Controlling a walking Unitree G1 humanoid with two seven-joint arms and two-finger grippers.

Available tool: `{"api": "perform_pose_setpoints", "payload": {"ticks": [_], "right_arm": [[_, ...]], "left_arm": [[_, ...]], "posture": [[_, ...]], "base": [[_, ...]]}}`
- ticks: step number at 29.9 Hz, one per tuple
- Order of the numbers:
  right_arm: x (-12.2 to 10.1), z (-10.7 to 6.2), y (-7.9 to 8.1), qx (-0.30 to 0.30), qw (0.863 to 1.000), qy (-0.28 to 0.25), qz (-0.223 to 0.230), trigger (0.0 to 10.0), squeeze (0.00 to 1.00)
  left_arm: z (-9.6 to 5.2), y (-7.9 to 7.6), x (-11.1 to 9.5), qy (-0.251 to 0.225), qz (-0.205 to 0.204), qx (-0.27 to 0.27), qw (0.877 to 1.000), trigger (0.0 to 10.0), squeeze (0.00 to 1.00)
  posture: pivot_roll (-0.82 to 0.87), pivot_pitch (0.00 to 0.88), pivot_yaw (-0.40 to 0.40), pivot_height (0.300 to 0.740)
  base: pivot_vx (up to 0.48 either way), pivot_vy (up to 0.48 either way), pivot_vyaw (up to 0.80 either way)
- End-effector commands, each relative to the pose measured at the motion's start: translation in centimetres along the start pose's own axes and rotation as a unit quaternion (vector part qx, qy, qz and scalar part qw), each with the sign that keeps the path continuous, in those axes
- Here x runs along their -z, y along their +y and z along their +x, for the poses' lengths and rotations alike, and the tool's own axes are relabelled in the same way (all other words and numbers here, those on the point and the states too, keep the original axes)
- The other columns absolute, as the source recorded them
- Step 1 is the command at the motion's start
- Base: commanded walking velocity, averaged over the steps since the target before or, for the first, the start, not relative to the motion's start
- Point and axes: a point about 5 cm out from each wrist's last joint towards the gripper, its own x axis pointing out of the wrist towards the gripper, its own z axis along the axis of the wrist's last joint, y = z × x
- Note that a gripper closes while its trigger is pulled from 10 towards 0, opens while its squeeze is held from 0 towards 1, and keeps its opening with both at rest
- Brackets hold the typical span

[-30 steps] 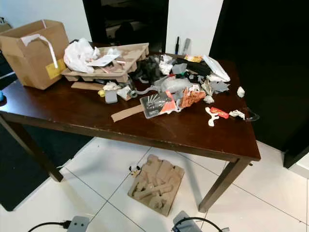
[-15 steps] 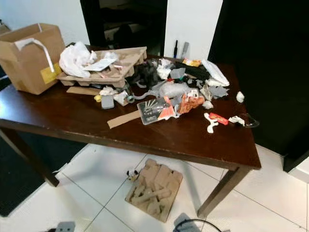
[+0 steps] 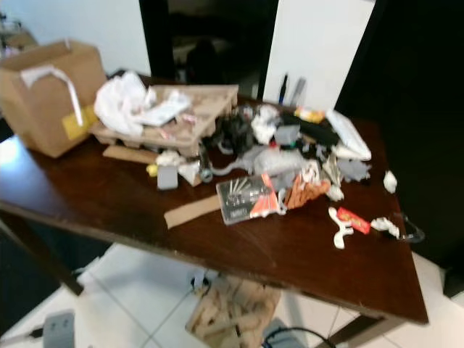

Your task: Picking trash to rubbish bin

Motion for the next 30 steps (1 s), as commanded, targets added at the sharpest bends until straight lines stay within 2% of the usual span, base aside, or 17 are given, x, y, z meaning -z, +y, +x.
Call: {"api": "perform_pose_setpoints", "payload": {"ticks": [1, 3, 5, 6, 7, 11, 15, 19, 23, 25, 27, 29, 30], "right_arm": [[0.4, 0.0, 0.3, -0.005, 1.000, 0.008, -0.002, 10.0, 0.00], [0.4, 0.0, 0.3, -0.005, 1.000, 0.009, -0.004, 10.0, 0.00], [0.5, 0.0, 0.4, -0.006, 1.000, 0.010, -0.006, 10.0, 0.00], [0.5, 0.0, 0.4, -0.006, 1.000, 0.010, -0.006, 10.0, 0.00], [0.6, 0.0, 0.4, -0.006, 1.000, 0.011, -0.006, 10.0, 0.00], [0.7, 0.0, 0.5, -0.007, 1.000, 0.013, -0.008, 10.0, 0.00], [0.8, 0.0, 0.5, -0.008, 1.000, 0.013, -0.011, 10.0, 0.00], [0.8, 0.0, 0.6, -0.010, 1.000, 0.014, -0.018, 10.0, 0.00], [0.7, 0.0, 0.6, -0.011, 1.000, 0.013, -0.020, 10.0, 0.00], [0.5, 0.0, 0.6, -0.013, 1.000, 0.011, -0.024, 10.0, 0.00], [0.5, 0.0, 0.7, -0.013, 1.000, 0.011, -0.024, 10.0, 0.00], [0.4, 0.0, 0.6, -0.014, 1.000, 0.010, -0.026, 10.0, 0.00], [0.4, 0.0, 0.6, -0.015, 0.999, 0.010, -0.027, 10.0, 0.00]], "left_arm": [[-0.2, 0.3, 1.2, 0.020, -0.008, -0.009, 1.000, 10.0, 0.00], [-0.3, 0.3, 1.8, 0.029, -0.007, -0.009, 1.000, 10.0, 0.00], [-0.7, 0.2, 3.4, 0.052, 0.000, -0.002, 0.999, 10.0, 0.00], [-0.7, 0.2, 3.4, 0.052, 0.000, -0.002, 0.999, 10.0, 0.00], [-1.0, 0.3, 4.6, 0.072, 0.005, 0.002, 0.997, 10.0, 0.00], [-1.5, 0.4, 6.1, 0.095, 0.010, 0.007, 0.995, 10.0, 0.00], [-1.9, 0.3, 7.3, 0.112, 0.023, 0.014, 0.993, 10.0, 0.00], [-2.1, 0.5, 8.1, 0.134, -0.029, 0.001, 0.991, 10.0, 0.00], [-2.3, 0.7, 8.5, 0.144, -0.037, -0.006, 0.989, 10.0, 0.00], [-2.6, 1.2, 9.4, 0.158, -0.069, -0.023, 0.985, 10.0, 0.00], [-2.7, 1.4, 9.6, 0.160, -0.077, -0.027, 0.984, 10.0, 0.00], [-2.8, 1.9, 9.8, 0.162, -0.087, -0.040, 0.982, 10.0, 0.00], [-3.0, 3.1, 10.2, 0.164, -0.112, -0.074, 0.977, 10.0, 0.00]], "posture": [[0.25, 0.064, -0.064, 0.740], [0.25, 0.064, -0.064, 0.740], [0.25, 0.063, -0.067, 0.740], [0.25, 0.063, -0.067, 0.740], [0.25, 0.063, -0.067, 0.740], [0.26, 0.062, -0.071, 0.740], [0.26, 0.061, -0.072, 0.740], [0.27, 0.064, -0.077, 0.740], [0.28, 0.068, -0.077, 0.740], [0.29, 0.071, -0.078, 0.740], [0.30, 0.072, -0.079, 0.740], [0.30, 0.072, -0.079, 0.740], [0.30, 0.074, -0.082, 0.740]], "base": [[0.000, 0.000, 0.00], [0.000, 0.000, 0.00], [0.000, 0.000, 0.00], [0.000, 0.000, 0.00], [0.000, 0.000, 0.00], [0.000, 0.000, 0.00], [0.000, -0.472, 0.00], [0.000, -0.107, 0.00], [0.000, 0.000, 0.00], [0.000, 0.000, 0.00], [0.000, 0.000, 0.00], [0.000, 0.000, 0.00], [0.000, 0.000, 0.00]]}}
